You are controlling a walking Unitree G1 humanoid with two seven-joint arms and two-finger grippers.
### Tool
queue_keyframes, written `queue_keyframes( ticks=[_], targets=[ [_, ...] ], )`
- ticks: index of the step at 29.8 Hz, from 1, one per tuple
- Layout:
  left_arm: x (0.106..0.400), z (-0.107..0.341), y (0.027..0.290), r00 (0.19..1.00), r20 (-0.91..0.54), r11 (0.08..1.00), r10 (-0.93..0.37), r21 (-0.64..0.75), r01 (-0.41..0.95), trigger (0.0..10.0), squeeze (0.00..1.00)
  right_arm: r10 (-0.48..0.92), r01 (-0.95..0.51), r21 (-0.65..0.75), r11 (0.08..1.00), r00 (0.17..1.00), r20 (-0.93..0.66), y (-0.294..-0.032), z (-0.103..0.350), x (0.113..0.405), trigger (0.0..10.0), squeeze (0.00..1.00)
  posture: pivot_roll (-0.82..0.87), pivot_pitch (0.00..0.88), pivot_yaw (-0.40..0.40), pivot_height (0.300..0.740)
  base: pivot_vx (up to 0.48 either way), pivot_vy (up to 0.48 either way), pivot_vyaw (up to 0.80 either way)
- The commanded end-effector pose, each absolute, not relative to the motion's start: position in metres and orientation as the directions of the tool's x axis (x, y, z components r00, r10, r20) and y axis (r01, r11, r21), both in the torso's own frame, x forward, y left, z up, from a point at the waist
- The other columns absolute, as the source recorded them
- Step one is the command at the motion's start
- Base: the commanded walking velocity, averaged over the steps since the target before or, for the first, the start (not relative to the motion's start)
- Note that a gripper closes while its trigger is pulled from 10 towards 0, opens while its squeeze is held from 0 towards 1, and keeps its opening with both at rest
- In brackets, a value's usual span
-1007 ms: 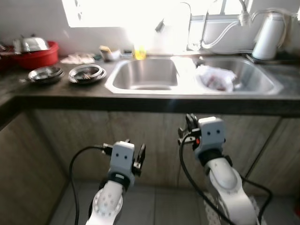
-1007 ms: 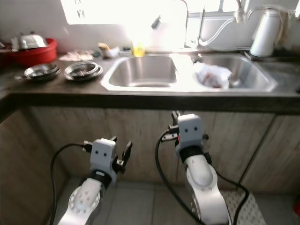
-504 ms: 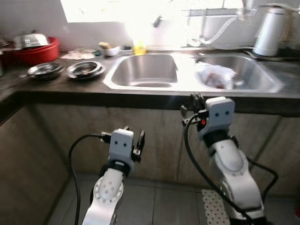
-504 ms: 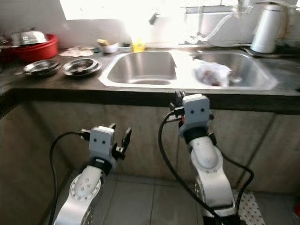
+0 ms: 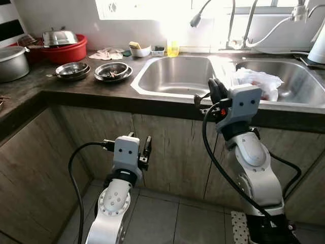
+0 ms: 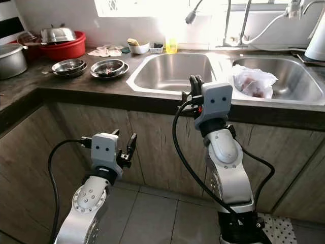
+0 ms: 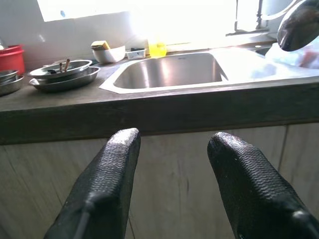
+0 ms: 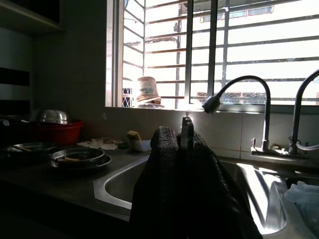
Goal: Kitchen organization
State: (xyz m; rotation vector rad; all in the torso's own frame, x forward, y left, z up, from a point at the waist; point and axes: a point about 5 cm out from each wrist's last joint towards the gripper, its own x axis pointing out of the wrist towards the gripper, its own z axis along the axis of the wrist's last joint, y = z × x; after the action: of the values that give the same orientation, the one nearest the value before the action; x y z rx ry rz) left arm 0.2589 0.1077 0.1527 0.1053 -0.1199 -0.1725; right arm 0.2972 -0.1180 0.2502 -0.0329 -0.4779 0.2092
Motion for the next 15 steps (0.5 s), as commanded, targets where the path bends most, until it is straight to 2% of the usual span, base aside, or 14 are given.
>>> queue_keyframes(
  ticks=[1, 15],
  targets=[
    [0.2594, 0.1568, 0.1102, 0.979, 0.119, 0.981, -0.166, 0.124, 0.151, 10.0, 0.00, 0.226, -0.216, -0.076, 0.974, 0.853, 0.471, -0.1133, 0.2544, 0.2975, 10.0, 0.00, 0.03, 0.007, 0.007, 0.740, 0.480, 0.000, 0.00],
    [0.2573, 0.1566, 0.1008, 0.972, 0.116, 0.975, -0.205, 0.111, 0.193, 10.0, 0.00, 0.232, -0.222, -0.077, 0.972, 0.857, 0.461, -0.1099, 0.2480, 0.2924, 10.0, 0.00, 0.02, 0.009, 0.014, 0.740, 0.480, 0.000, 0.00]
  ],
)
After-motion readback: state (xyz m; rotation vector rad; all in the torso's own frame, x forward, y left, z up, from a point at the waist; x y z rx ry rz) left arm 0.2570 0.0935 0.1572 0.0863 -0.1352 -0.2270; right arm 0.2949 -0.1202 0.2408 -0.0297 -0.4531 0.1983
